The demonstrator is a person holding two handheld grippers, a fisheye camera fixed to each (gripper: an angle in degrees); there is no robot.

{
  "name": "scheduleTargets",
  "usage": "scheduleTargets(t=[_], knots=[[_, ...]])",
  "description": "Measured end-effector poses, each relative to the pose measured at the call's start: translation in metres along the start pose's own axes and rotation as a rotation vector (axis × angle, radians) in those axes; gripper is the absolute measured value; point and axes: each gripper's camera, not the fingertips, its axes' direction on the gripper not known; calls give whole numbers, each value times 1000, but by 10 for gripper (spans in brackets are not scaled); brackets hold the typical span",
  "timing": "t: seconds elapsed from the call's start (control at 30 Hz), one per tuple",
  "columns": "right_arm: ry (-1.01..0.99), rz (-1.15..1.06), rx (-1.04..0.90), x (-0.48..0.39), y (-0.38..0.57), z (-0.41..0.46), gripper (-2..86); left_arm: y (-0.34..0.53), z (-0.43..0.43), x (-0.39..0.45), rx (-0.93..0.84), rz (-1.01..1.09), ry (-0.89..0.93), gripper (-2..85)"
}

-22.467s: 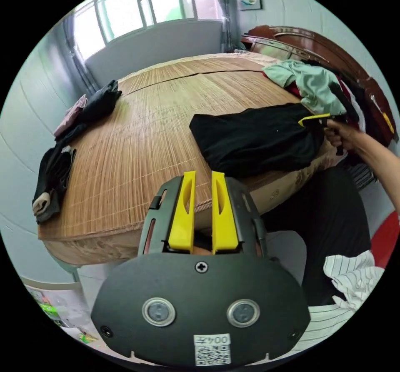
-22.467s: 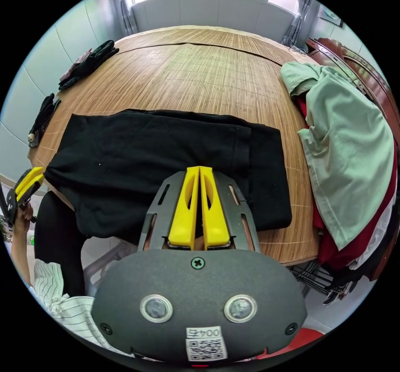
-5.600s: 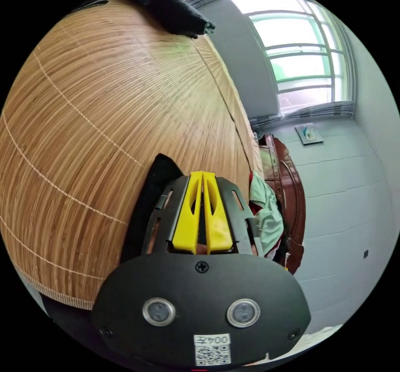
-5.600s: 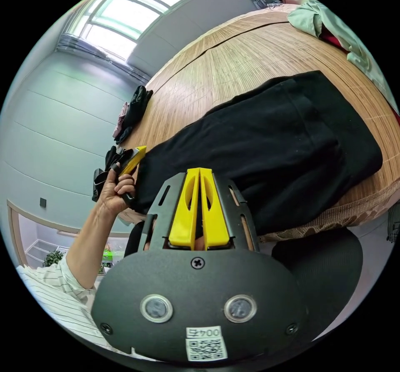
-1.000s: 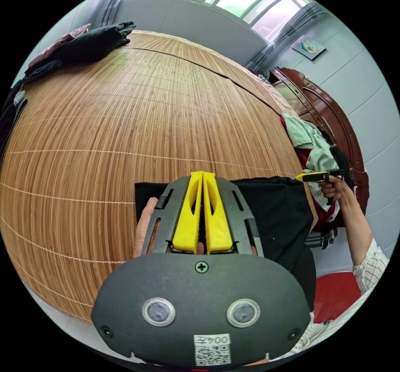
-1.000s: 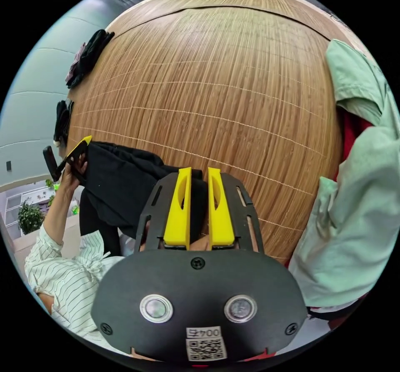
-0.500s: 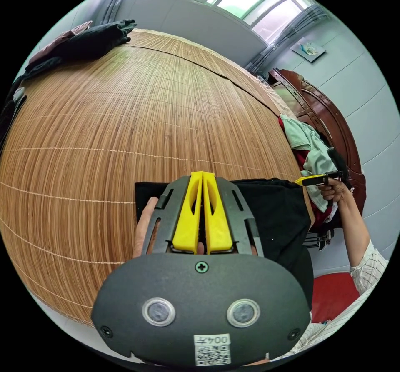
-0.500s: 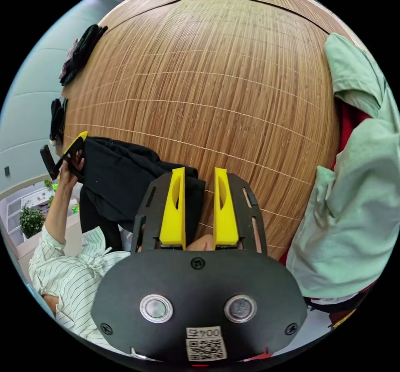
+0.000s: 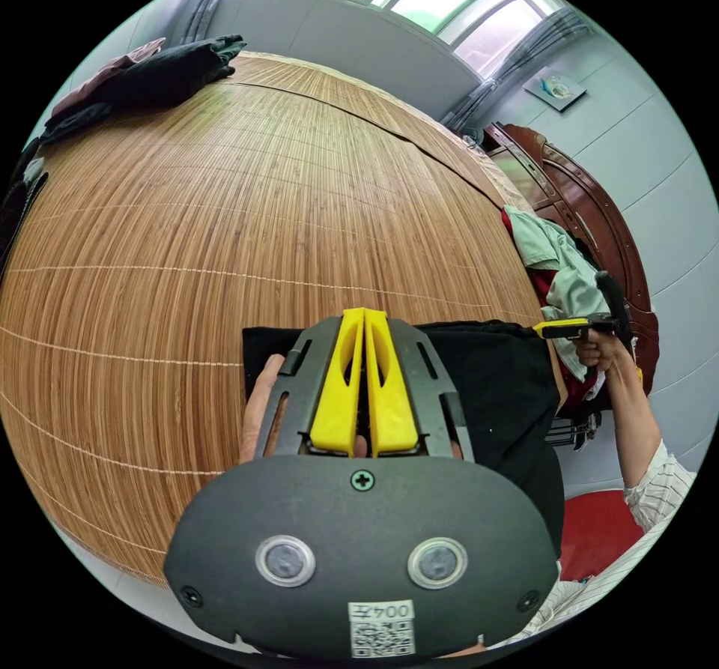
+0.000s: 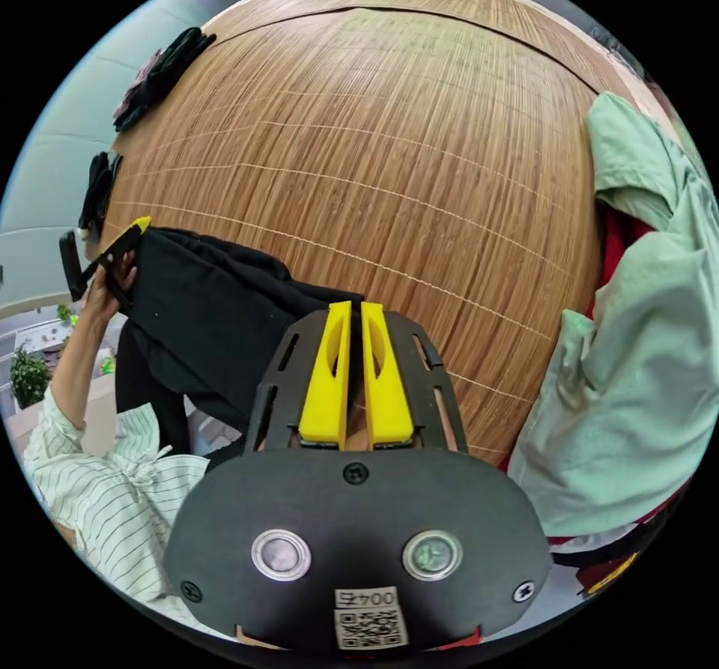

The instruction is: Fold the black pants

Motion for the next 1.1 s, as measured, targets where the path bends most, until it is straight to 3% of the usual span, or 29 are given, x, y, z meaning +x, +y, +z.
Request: scheduleTargets(t=[0.07,0.3,0.47,0.67,0.8,0.93,1.1], knots=[[62,46,27,2,5,-6,26,1,-1,0,0,-2,3,0],[-14,176,113,21,34,-22,42,7,-4,5,-4,1,-10,0],[76,349,345,7,91,-75,38,8,-18,21,24,54,-6,0],[-72,206,423,-62,145,-86,21,32,-37,64,12,58,167,1],[-139,170,444,-96,171,-74,7,70,-17,89,-39,127,138,1],[-27,156,388,-107,185,-37,-2,89,-2,75,-75,100,110,0],[-68,210,503,-109,230,-74,-5,102,-21,99,-52,168,81,0]])
